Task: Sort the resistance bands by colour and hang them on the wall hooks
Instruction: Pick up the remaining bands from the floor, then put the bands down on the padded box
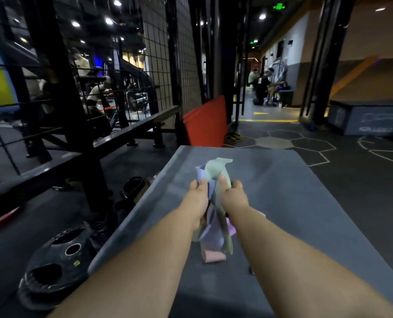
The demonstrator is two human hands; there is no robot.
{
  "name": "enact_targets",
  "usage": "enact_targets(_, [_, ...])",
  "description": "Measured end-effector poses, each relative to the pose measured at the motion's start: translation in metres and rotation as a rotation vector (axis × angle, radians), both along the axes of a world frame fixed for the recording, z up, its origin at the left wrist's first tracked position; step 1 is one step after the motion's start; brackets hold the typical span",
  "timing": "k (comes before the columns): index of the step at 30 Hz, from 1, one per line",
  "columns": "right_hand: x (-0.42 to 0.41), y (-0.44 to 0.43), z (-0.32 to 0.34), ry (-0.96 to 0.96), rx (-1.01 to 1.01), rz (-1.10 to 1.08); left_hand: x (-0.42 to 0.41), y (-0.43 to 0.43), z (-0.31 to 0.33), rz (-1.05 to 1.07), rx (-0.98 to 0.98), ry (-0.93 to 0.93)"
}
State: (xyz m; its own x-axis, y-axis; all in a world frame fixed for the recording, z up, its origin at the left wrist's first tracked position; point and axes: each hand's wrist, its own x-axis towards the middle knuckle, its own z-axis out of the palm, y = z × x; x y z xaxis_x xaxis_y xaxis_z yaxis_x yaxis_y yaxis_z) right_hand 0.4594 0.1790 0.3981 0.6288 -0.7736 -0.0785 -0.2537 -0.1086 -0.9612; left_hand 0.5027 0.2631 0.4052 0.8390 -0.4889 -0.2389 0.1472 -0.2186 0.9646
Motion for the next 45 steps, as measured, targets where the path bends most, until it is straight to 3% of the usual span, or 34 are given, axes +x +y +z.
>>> enact_targets(4, [0.020, -0.020, -0.032, 0.269, -0.115, -0.012, 0.018, -0.004, -0.036, -0.023, 0.123, 0.069])
enact_targets(9, [0.007, -0.041, -0.054, 0.605, -0.470, -0.027, 0.030, -0.006, -0.076, -0.050, 0.695, -0.187])
enact_targets(11, [0.001, -0.047, -0.058, 0.658, -0.471, -0.129, 0.033, -0.004, -0.076, -0.025, 0.871, -0.272])
enact_targets(13, [-0.002, -0.051, -0.062, 0.673, -0.383, -0.215, 0.035, -0.002, -0.077, 0.047, 0.928, -0.268])
enact_targets(17, [-0.003, -0.060, -0.076, 0.715, -0.193, -0.249, 0.038, 0.001, -0.080, 0.183, 0.777, -0.121])
enact_targets(22, [0.009, -0.057, -0.080, 0.681, -0.128, -0.210, 0.044, -0.005, -0.086, 0.271, 0.489, 0.005])
enact_targets(25, [0.021, -0.051, -0.077, 0.672, -0.176, -0.114, 0.044, -0.011, -0.085, 0.246, 0.431, 0.008])
enact_targets(33, [0.043, -0.044, -0.085, 0.422, -0.117, -0.067, 0.055, -0.020, -0.094, 0.225, 0.283, -0.007])
enact_targets(45, [0.062, -0.036, -0.090, 0.153, 0.059, 0.024, 0.069, -0.048, -0.095, 0.220, 0.056, -0.067])
